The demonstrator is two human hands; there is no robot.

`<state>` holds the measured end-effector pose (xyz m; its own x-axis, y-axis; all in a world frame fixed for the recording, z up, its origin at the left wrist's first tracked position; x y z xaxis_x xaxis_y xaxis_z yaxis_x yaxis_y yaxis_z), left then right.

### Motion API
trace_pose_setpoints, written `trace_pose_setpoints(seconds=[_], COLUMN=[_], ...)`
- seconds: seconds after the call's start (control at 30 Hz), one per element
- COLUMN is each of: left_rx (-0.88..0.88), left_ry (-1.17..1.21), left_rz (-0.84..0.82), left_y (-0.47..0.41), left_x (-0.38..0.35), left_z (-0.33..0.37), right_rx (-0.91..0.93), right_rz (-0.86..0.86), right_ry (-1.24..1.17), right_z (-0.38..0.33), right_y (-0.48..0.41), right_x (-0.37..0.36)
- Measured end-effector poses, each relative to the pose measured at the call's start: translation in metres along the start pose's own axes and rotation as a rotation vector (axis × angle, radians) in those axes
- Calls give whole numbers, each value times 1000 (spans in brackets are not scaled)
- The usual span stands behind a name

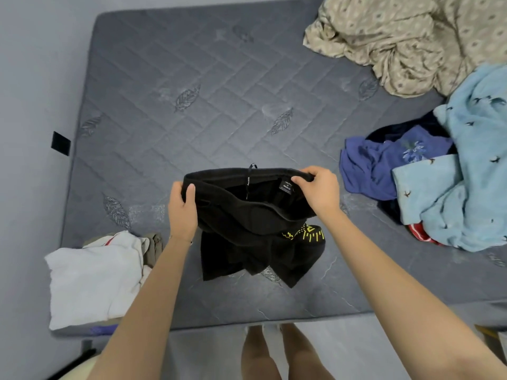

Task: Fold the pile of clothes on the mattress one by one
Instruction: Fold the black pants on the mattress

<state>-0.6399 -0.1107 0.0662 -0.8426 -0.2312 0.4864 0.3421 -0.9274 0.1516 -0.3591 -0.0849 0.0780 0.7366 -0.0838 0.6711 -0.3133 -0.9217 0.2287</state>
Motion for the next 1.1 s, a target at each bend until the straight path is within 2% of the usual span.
trace_pose_setpoints(seconds=[0.13, 0.37, 0.5, 0.67, 0.73, 0.83, 0.97, 1.1], left_rx=[101, 141, 168, 240, 241, 255, 280, 300], left_ry=[-17, -41, -19, 8, 12, 28, 65, 128], left_rz=[10, 79, 124, 149, 149, 156, 136, 170], left_y=[3, 0, -1, -4, -3, -1, 4, 9], left_x=[-9, -20, -26, -25, -25, -25, -30, -31], left_z=[-16, -34, -44, -62, -68, -81, -91, -96], right_rx=[-60, -86, -75, -6, -4, -47, -25, 54], right_rz=[-123, -368, -384, -439, -386, -298, -319, -391], right_ry=[-48, 198, 203, 421, 391, 203, 88, 224], right_z=[17, 51, 68, 95, 106, 114, 111, 108], right_y=[-3, -5, -3, -3, -4, -4, -2, 1], right_x=[-10, -32, -47, -59, -62, -65, -77, -103])
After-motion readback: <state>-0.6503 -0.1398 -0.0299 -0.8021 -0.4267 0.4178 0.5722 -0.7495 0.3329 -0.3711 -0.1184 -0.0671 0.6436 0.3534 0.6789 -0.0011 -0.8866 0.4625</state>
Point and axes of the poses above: each hand's wrist, its own y-axis away from the middle knuckle, its own x-axis out of the back of the hand, z = x × y, the point moved 2 cm from there along -y, towards the middle knuckle, and after that the axes turned 3 degrees about -y, right-handed, at the moved point
